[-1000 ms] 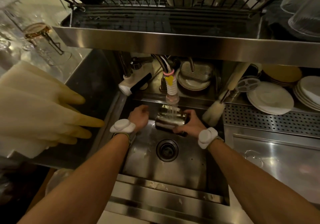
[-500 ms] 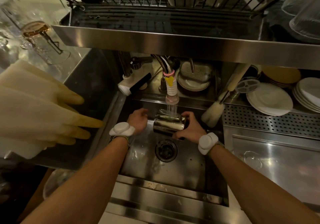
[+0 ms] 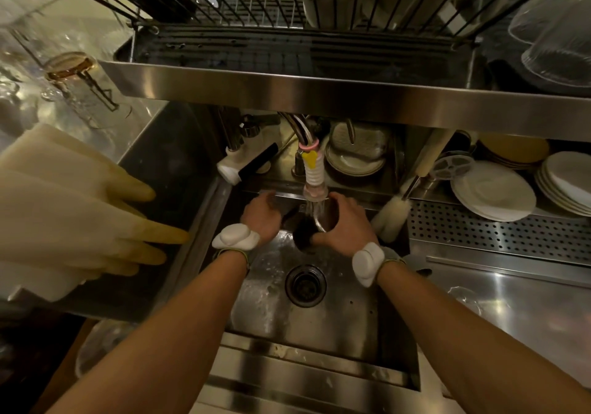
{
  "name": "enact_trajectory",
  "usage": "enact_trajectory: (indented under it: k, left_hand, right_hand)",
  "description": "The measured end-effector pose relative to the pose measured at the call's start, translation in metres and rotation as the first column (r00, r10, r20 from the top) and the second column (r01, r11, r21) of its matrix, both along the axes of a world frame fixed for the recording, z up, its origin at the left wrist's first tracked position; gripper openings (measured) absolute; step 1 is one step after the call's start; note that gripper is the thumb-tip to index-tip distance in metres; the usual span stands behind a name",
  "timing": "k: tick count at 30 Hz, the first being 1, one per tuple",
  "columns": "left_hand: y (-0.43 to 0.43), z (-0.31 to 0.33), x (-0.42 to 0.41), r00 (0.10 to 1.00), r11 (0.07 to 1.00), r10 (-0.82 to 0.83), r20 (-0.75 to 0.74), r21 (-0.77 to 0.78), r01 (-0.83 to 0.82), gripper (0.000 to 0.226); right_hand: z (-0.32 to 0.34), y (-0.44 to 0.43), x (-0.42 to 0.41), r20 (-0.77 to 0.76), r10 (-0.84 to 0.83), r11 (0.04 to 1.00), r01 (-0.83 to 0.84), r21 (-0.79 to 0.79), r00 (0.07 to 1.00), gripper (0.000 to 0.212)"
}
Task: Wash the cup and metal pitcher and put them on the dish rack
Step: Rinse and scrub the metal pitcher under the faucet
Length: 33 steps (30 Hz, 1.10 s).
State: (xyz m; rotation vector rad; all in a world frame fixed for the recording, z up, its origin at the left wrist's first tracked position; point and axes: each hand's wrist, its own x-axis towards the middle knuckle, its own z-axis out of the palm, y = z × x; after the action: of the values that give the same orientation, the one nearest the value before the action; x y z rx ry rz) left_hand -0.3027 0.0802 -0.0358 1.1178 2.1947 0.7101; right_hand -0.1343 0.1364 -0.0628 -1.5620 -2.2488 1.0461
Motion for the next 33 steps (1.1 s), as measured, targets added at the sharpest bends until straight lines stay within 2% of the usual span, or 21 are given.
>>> enact_trajectory:
  k: [3, 6, 11, 13, 17, 20, 24, 28, 33]
  left_hand:
    - [0.016, 0.013, -0.004, 0.987, 0.976, 0.142, 0.070, 0.156, -0.151, 0.051]
    - [0.038, 0.026, -0.010, 0.979, 0.955, 0.201, 0.027, 0.217, -0.202, 0.049]
    - [0.072, 0.040, -0.018, 0.966, 1.000, 0.010, -0.258, 0.006, -0.009, 0.059]
    - [0.085, 0.045, -0.024, 0.958, 1.000, -0.021, -0.285, -0.018, 0.017, 0.059]
    - [0.097, 0.044, -0.044, 0.930, 0.964, -0.264, -0.256, -0.086, 0.250, 0.073]
    - [0.097, 0.041, -0.052, 0.929, 0.959, -0.282, -0.242, -0.092, 0.267, 0.062]
    - [0.100, 0.044, -0.049, 0.900, 0.981, -0.188, -0.393, -0.041, 0.188, 0.059]
    - [0.103, 0.044, -0.045, 0.876, 0.988, -0.138, -0.462, -0.002, 0.155, 0.053]
    - [0.105, 0.034, -0.050, 0.868, 0.986, -0.169, -0.466, -0.086, 0.146, 0.072]
  right_hand:
    - [0.002, 0.004, -0.003, 0.026, -0.011, 0.999, 0.012, -0.048, 1.000, 0.105]
    - [0.001, 0.008, -0.004, -0.014, -0.035, 0.995, 0.034, -0.093, 0.999, 0.104]
    - [-0.002, 0.019, -0.001, 0.030, -0.014, 0.997, 0.016, -0.070, 0.999, 0.106]
    - [-0.001, 0.022, 0.000, 0.033, -0.005, 0.997, 0.007, -0.078, 0.999, 0.106]
    - [0.000, 0.021, 0.000, 0.051, 0.034, 0.997, -0.030, -0.068, 0.998, 0.102]
    - [0.001, 0.022, -0.001, 0.025, 0.030, 0.997, -0.028, -0.072, 0.999, 0.100]
    - [0.002, 0.019, -0.006, 0.011, 0.016, 0.996, -0.015, -0.089, 1.000, 0.102]
    - [0.003, 0.015, -0.006, 0.018, 0.036, 0.993, -0.034, -0.112, 0.999, 0.102]
    - [-0.002, 0.012, -0.007, 0.038, 0.052, 0.993, -0.048, -0.112, 0.998, 0.097]
